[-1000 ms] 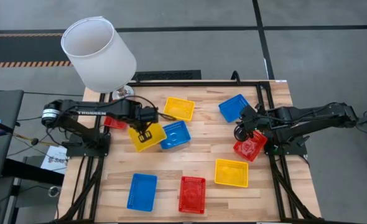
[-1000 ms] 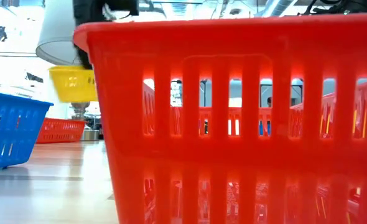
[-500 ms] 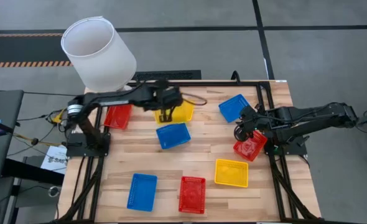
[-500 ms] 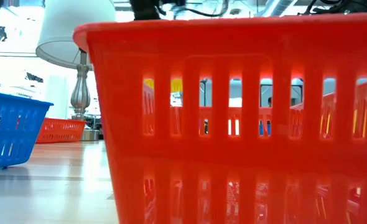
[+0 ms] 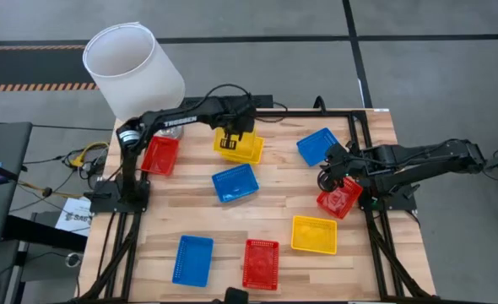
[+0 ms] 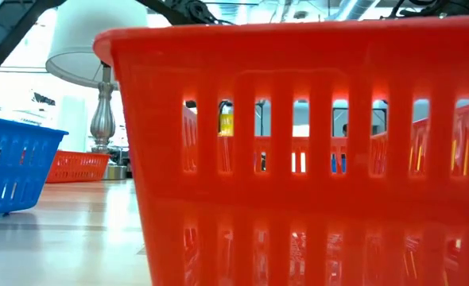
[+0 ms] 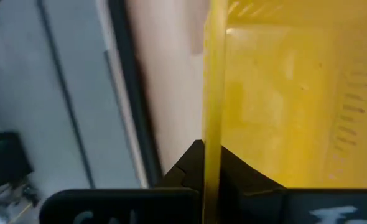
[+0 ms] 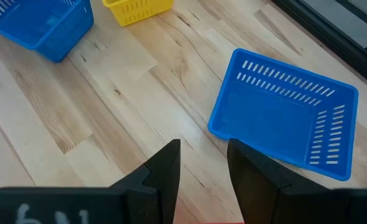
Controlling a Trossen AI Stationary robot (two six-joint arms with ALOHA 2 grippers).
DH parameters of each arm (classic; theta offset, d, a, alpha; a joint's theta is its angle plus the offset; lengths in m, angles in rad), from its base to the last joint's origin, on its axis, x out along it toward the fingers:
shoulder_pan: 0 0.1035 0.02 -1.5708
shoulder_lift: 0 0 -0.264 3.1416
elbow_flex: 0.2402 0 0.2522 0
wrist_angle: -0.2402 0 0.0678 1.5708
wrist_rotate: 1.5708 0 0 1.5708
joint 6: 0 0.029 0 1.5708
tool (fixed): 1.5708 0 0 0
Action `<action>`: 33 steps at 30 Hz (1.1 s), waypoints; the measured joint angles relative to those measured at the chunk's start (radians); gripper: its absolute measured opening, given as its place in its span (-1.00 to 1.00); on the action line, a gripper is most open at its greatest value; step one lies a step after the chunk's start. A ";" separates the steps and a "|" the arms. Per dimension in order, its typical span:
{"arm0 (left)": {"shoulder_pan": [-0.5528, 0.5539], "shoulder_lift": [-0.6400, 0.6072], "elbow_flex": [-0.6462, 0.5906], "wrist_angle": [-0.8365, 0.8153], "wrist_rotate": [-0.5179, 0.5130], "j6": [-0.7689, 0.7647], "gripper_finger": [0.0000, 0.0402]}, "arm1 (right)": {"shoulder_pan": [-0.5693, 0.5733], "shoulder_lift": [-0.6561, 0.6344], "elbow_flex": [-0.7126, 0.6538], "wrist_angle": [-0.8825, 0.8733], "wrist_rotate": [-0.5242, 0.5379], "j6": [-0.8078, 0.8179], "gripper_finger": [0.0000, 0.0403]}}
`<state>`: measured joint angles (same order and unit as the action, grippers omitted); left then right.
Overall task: Stack baskets by color
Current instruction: Stack the left yellow bin on top of the middle yellow bin
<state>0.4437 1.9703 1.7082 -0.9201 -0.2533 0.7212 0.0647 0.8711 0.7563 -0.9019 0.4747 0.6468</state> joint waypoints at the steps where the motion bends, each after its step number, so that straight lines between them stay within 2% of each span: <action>1: 0.002 0.005 0.000 -0.004 0.014 0.013 -1.00 | 0.000 0.000 0.000 0.000 0.000 0.000 -0.22; 4: 0.001 0.015 0.002 0.007 0.048 0.056 -1.00 | 0.000 0.000 0.000 0.000 0.001 0.000 -0.22; 9: 0.002 0.032 0.001 0.010 0.041 0.098 -1.00 | -0.002 0.000 0.000 -0.001 0.002 0.000 -0.22; 19: 0.005 0.031 0.001 -0.002 0.145 0.140 -0.95 | -0.002 0.000 0.000 -0.002 0.005 -0.002 -0.22; 22: 0.006 0.031 0.001 -0.002 0.195 0.139 -0.82 | -0.002 0.000 0.000 -0.002 0.005 -0.002 -0.22; 25: 0.005 0.031 0.001 -0.004 0.182 0.134 -0.62 | -0.002 0.000 0.000 -0.002 0.005 -0.001 -0.22; 29: 0.005 0.030 0.002 -0.006 0.149 0.131 -0.28 | -0.002 0.000 0.000 -0.001 0.005 -0.001 -0.22; 33: 0.006 0.029 0.056 -0.036 0.137 0.095 0.09 | -0.002 0.000 0.000 0.001 0.005 -0.001 -0.22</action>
<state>0.4492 1.9988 1.7640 -0.9565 -0.1163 0.8157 0.0625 0.8711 0.7563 -0.9005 0.4801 0.6460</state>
